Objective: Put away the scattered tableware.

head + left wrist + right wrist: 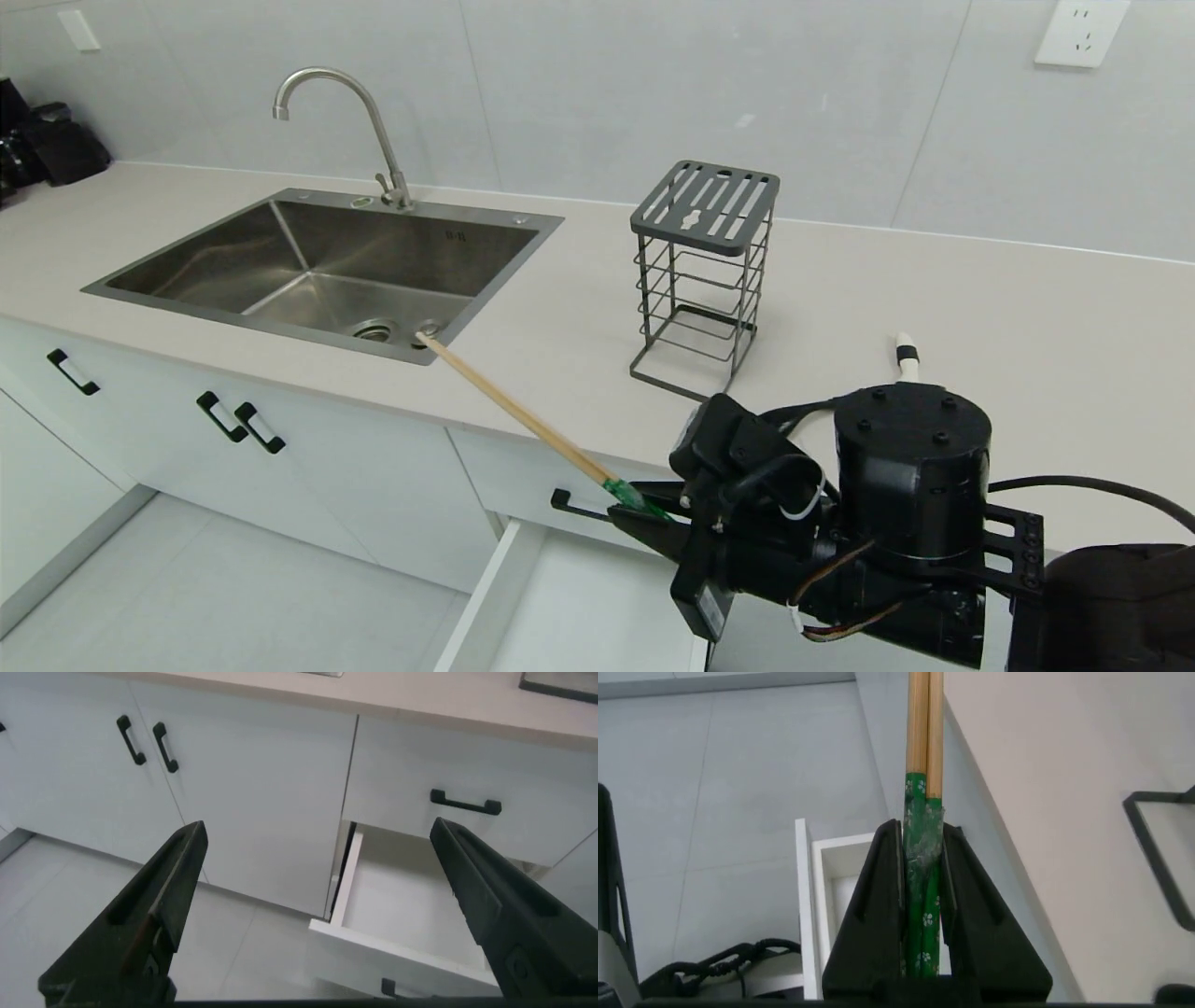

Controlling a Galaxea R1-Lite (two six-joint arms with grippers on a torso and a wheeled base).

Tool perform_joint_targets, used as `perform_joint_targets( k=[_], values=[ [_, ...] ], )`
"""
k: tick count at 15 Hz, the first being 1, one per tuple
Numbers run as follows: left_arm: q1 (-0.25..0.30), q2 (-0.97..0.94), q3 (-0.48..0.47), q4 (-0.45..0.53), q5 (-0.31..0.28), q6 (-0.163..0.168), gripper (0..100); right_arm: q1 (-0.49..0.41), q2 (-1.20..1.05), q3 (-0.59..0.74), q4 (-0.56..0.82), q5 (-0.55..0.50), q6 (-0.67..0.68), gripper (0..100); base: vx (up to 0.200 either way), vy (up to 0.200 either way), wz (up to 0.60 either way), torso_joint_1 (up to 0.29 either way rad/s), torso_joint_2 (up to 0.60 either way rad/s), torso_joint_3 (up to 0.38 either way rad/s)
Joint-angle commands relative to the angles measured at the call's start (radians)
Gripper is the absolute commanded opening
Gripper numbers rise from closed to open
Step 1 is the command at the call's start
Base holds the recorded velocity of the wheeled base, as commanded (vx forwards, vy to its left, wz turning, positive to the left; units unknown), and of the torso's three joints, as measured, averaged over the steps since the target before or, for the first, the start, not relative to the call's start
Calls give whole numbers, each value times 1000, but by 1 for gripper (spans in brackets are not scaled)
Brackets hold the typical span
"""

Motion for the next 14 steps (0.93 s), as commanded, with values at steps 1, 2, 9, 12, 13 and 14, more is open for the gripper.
perform_joint_targets(
  k=[1, 2, 9, 12, 13, 14],
  values=[
    [0, 0, 0, 1, 0, 0, 100, 1, 9, -2, 0, 0, -1, 0, 0, 0, 0, -173, 334, 168],
    [0, 0, 0, 1, 0, 0, 100, 1, 8, -1, 2, 0, -1, 0, 0, 0, 0, -217, 432, 203],
    [0, 0, 0, 1, 0, 0, 100, 1, 6, 5, 2, -1, -1, 0, 0, 0, 0, -251, 498, 238],
    [0, 0, 0, 1, 0, 0, 100, 1, -3, 24, 5, -1, -1, 0, 0, 0, 0, -253, 487, 237],
    [0, 0, 0, 1, 0, 0, 100, 2, -11, 28, 5, -3, -1, 0, 0, 0, 0, -251, 486, 222],
    [0, 0, 0, 1, 0, 0, 100, 2, -26, 51, 5, -3, -1, 0, 0, 0, 0, -246, 476, 222]
  ],
)
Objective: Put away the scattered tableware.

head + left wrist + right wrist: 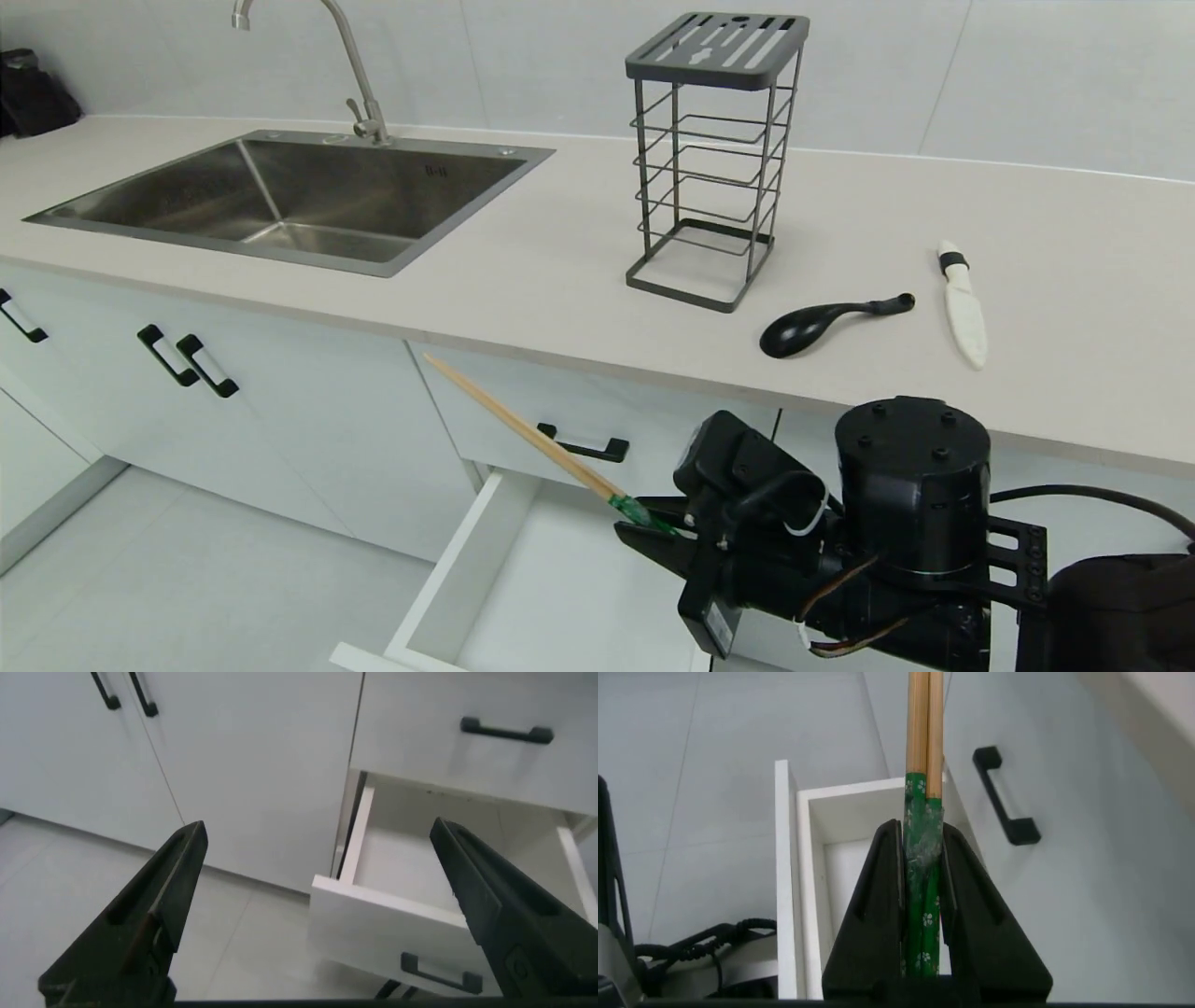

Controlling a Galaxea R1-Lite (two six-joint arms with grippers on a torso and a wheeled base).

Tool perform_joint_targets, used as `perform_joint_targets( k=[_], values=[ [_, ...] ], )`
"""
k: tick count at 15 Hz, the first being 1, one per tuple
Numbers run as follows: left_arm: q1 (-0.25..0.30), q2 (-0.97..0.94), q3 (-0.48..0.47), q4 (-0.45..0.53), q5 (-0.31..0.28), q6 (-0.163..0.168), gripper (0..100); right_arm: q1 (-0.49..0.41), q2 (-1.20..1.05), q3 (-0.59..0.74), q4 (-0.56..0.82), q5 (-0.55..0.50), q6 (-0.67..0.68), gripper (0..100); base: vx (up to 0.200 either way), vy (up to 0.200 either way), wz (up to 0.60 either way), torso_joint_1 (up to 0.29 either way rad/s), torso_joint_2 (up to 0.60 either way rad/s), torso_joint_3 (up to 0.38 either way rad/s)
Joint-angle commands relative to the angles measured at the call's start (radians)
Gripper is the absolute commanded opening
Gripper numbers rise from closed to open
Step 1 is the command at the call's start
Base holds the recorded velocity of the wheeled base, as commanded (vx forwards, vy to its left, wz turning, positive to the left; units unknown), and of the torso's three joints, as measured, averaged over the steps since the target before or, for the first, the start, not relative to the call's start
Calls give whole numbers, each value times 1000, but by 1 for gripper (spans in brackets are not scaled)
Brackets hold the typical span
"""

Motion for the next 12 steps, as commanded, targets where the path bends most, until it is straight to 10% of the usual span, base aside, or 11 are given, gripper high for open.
perform_joint_targets(
  k=[1, 7, 10, 12],
  values=[
    [0, 0, 0, 0, 0, 0, 100, 2, -32, 30, 0, 1, -1, 0, 0, 0, 0, -246, 476, 232],
    [0, 0, 0, 0, 0, 0, 100, 14, -86, 55, 42, 90, -5, 0, 0, 0, 0, -250, 400, 164],
    [0, 0, 0, 0, 0, 0, 100, 13, -247, 23, 428, 71, -10, 0, 0, 0, 0, -250, 352, 131],
    [0, 0, 0, 0, 0, 0, 100, 17, -230, 6, 426, -53, -10, 0, 0, 0, 0, -115, 273, 127]
  ],
)
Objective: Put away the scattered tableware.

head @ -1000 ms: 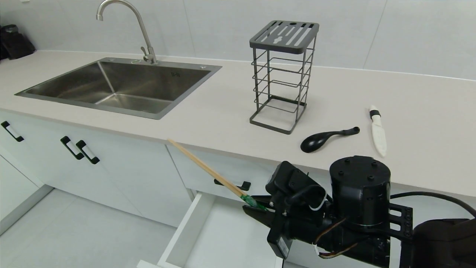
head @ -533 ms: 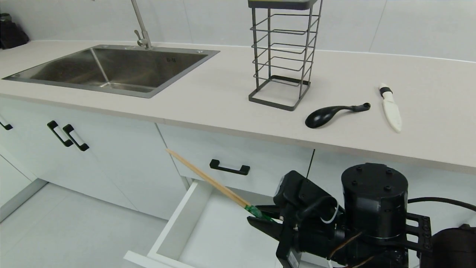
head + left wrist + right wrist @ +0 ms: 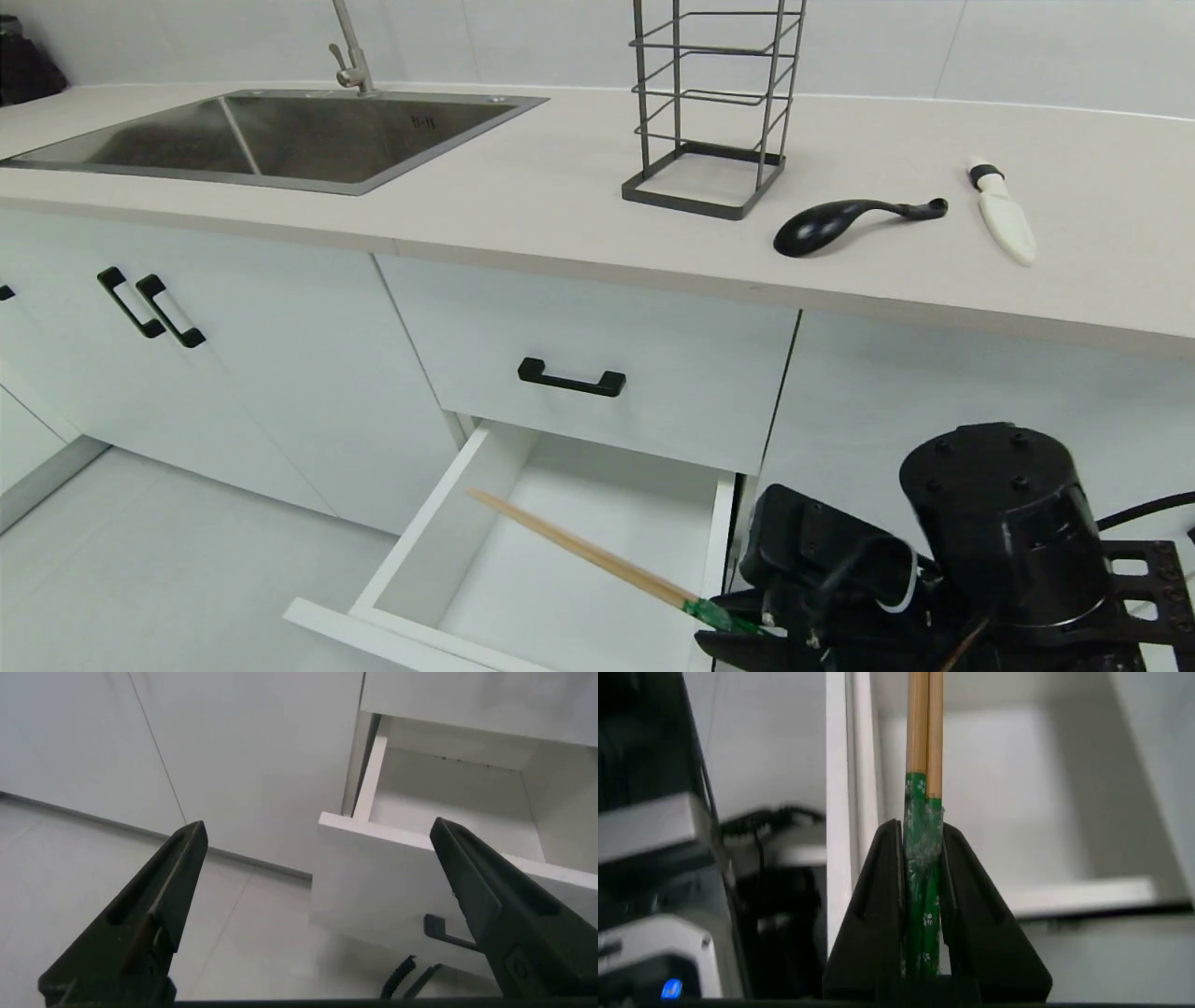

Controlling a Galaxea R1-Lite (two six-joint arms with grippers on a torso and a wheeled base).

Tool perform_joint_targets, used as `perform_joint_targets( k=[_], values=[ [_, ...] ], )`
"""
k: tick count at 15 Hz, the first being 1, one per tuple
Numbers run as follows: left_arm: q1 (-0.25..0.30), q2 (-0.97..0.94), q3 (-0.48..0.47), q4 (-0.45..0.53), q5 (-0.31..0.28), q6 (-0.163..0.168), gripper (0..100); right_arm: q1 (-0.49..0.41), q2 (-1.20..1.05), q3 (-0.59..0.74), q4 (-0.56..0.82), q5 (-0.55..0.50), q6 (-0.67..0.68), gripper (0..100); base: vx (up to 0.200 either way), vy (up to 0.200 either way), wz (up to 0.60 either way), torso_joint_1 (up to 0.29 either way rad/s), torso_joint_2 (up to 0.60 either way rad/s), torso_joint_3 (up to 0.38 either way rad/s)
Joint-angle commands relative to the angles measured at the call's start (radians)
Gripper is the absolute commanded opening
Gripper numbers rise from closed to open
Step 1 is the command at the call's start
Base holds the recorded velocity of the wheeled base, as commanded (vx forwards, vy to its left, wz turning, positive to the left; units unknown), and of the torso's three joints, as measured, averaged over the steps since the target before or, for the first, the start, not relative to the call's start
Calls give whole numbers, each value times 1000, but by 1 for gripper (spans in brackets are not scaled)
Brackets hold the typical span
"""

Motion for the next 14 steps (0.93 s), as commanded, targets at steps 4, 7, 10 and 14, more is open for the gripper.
perform_joint_targets(
  k=[4, 7, 10, 14],
  values=[
    [0, 0, 0, 0, 0, 0, 100, 16, 98, -86, -70, -109, 2, 0, 0, 0, 0, -23, 176, 38],
    [0, 0, 0, 0, 2, 0, 100, 64, 178, -158, -73, -175, 37, 0, 0, 0, 0, 0, 0, 0],
    [0, 0, 0, 0, 0, 0, 100, 76, 227, -192, -70, -234, 67, 0, 0, 0, 0, 0, 0, 0],
    [0, 0, 0, 0, 0, 0, 100, 76, 292, -214, -71, -280, 87, 0, 0, 0, 0, 0, 0, 0]
  ],
)
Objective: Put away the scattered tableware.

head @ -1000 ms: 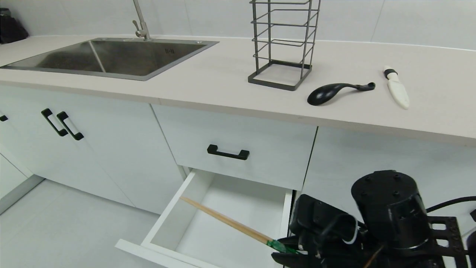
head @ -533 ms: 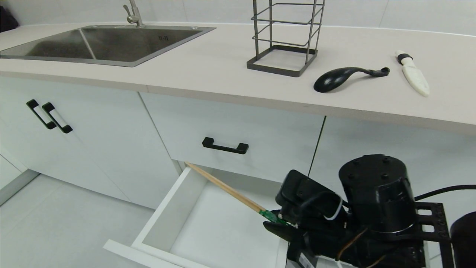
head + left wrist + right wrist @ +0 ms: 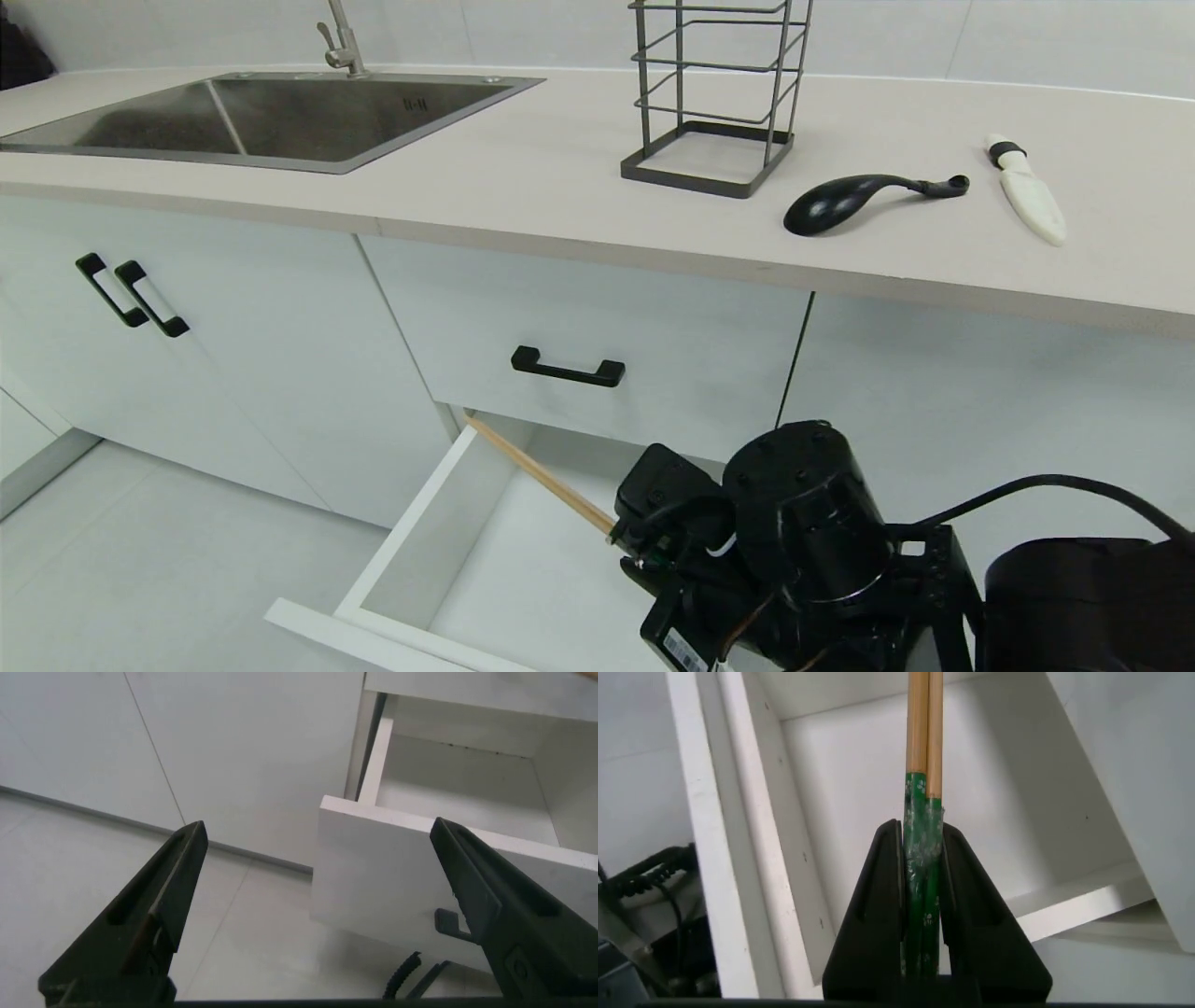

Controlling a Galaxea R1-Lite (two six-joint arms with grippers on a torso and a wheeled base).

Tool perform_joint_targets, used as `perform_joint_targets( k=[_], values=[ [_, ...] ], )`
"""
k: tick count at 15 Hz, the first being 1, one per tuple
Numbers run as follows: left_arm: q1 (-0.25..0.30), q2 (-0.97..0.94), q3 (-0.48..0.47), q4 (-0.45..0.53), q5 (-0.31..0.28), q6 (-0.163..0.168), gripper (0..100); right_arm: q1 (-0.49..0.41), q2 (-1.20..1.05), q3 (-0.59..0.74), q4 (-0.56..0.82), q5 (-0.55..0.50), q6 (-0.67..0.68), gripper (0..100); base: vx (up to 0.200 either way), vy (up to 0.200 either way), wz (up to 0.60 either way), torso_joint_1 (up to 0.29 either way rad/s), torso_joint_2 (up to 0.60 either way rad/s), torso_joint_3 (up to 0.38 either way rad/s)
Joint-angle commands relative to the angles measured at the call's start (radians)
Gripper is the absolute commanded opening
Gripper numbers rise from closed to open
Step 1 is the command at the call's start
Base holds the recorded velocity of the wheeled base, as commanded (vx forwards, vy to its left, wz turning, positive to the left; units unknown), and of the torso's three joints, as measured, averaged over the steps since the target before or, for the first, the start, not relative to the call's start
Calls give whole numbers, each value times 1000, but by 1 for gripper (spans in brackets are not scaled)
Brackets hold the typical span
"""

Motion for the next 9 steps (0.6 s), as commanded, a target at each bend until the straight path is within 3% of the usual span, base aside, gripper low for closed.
perform_joint_targets(
  k=[1, 9],
  values=[
    [0, 0, 0, 0, 0, 0, 100, 1, 83, -33, 1, -8, 17, 0, 0, 0, 0, 0, 0, 0],
    [0, 0, 0, 0, 0, 0, 100, -10, 224, -128, 2, -71, 47, 0, 0, 0, 0, 0, 0, 0]
  ],
)
